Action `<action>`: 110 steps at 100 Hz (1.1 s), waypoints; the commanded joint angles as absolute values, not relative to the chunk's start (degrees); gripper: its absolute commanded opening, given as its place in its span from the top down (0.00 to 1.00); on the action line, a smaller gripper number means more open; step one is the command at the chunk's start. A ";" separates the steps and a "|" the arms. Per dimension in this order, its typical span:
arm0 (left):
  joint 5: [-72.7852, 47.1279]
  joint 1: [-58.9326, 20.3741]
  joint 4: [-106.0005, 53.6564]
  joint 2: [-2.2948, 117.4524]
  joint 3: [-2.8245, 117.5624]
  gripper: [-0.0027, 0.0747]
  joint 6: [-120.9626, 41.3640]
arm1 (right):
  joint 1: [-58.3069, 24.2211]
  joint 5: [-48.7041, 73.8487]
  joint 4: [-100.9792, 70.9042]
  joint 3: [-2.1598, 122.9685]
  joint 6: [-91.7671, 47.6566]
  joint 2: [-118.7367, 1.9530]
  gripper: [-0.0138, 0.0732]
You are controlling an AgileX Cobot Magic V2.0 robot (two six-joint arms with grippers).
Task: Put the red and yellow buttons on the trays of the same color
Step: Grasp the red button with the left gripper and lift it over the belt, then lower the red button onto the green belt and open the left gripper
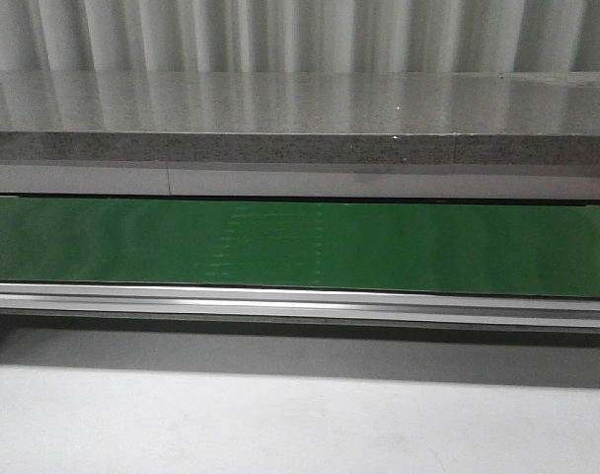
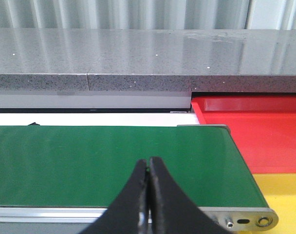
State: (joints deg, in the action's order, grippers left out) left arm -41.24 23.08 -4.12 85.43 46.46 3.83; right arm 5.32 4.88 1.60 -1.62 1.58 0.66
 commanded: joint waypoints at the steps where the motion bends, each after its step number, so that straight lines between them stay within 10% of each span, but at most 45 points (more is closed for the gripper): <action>1: -40.06 23.17 -4.87 83.28 48.03 0.87 3.58 | 5.44 0.65 1.56 -0.45 1.04 1.13 0.92; 47: -44.98 22.95 -5.70 65.24 52.03 0.88 0.71 | 5.44 0.65 1.56 -0.45 1.04 1.13 0.92; 110: -49.93 3.19 -5.89 82.70 64.76 0.81 -2.71 | 5.44 0.65 1.56 -0.45 1.04 1.13 0.92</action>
